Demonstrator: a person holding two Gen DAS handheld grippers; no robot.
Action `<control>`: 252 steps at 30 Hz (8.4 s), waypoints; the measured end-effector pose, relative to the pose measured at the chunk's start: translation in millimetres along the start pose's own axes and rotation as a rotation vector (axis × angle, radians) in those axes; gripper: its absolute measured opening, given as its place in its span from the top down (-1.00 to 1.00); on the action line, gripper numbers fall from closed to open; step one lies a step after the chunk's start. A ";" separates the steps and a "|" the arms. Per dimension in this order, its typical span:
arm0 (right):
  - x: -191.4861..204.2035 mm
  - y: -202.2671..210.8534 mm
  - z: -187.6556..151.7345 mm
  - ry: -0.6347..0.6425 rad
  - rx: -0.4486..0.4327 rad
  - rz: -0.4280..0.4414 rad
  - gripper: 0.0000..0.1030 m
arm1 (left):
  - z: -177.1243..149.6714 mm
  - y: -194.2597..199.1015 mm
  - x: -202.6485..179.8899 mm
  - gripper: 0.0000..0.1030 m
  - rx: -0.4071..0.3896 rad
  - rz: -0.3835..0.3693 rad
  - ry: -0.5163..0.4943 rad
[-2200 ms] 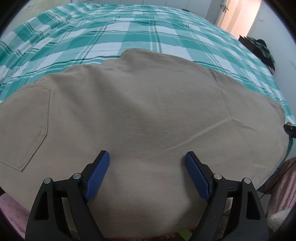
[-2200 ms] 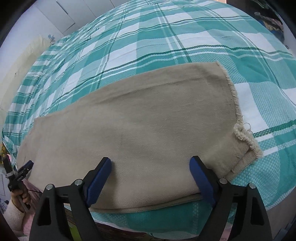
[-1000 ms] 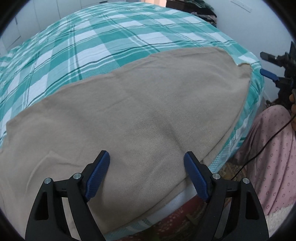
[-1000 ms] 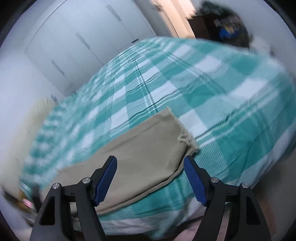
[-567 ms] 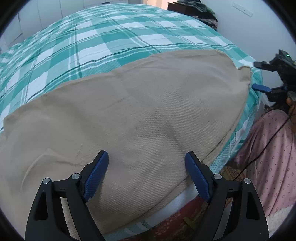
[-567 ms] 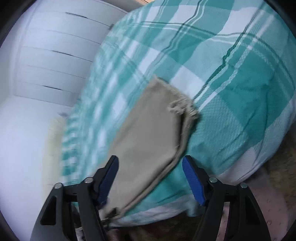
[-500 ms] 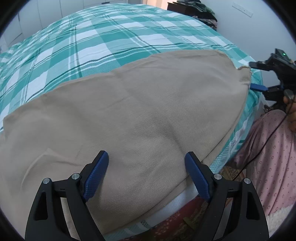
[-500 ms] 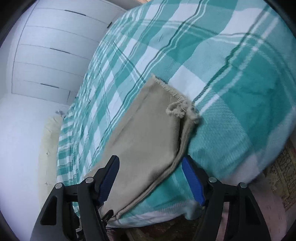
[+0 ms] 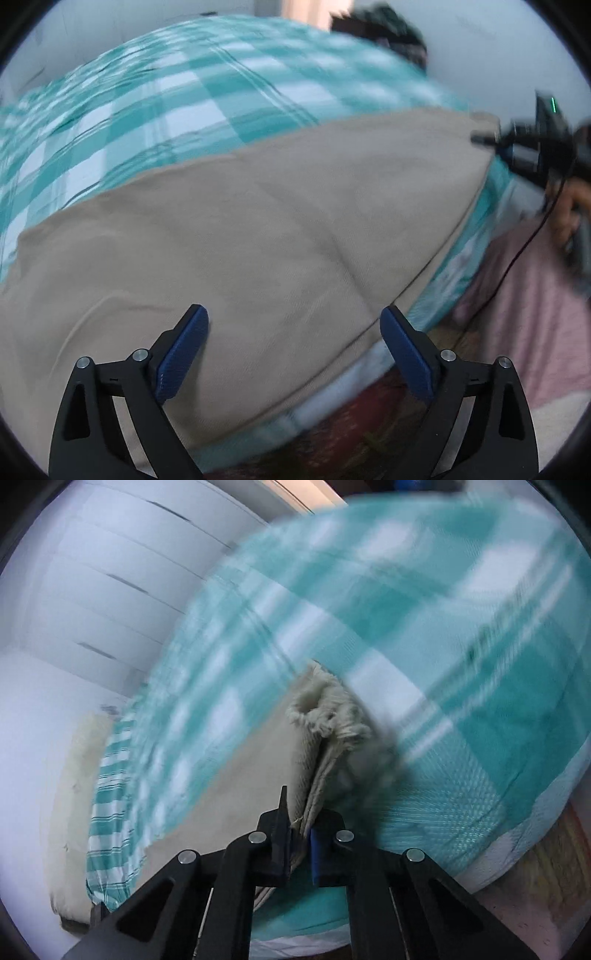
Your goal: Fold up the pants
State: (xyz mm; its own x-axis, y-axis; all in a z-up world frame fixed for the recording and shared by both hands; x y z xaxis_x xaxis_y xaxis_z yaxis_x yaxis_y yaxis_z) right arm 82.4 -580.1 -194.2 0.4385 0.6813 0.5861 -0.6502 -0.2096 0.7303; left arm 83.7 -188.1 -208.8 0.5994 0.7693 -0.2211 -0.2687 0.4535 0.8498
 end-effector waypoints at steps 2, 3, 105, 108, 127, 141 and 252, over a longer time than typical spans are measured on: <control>22.5 21.6 0.6 0.076 -0.041 0.022 0.86 | -1.3 31.2 29.2 -0.84 -0.059 -0.003 0.081; 36.1 31.7 0.6 0.115 -0.058 0.034 0.86 | -3.1 43.4 43.4 -0.84 -0.081 0.003 0.114; 218.2 -129.2 -261.7 0.935 0.203 -0.056 0.03 | -91.5 51.1 170.5 -0.76 -0.068 0.233 0.353; 218.1 -129.1 -261.8 0.934 0.204 -0.055 0.03 | -91.7 50.0 170.4 -0.76 -0.069 0.232 0.352; 217.2 -129.0 -260.2 0.930 0.204 -0.054 0.02 | -91.7 49.4 169.7 -0.76 -0.069 0.234 0.352; 217.1 -128.8 -260.0 0.926 0.204 -0.053 0.01 | -89.1 61.5 168.2 -0.80 -0.047 0.192 0.387; 249.9 -76.9 -211.8 0.456 0.237 0.391 -0.17 | -39.8 159.6 171.8 -0.74 -0.404 0.084 0.457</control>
State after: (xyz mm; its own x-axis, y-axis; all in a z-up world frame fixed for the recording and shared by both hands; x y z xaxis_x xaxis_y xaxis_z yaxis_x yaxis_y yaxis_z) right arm 110.6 -245.2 -178.2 -0.1451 0.7419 0.6546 -0.5311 -0.6166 0.5811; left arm 113.7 34.3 -130.2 0.2036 0.8844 -0.4199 -0.6189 0.4486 0.6448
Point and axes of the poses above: each gripper's, at about its wrist camera, not at the fingertips, and y roughly against the way its jaws point, x to its left, z to its top, the point moved 7 cm from there along -y, roughly the way its jaws point, and after that the axes turned 3 degrees about -z, right-handed, at the moved point
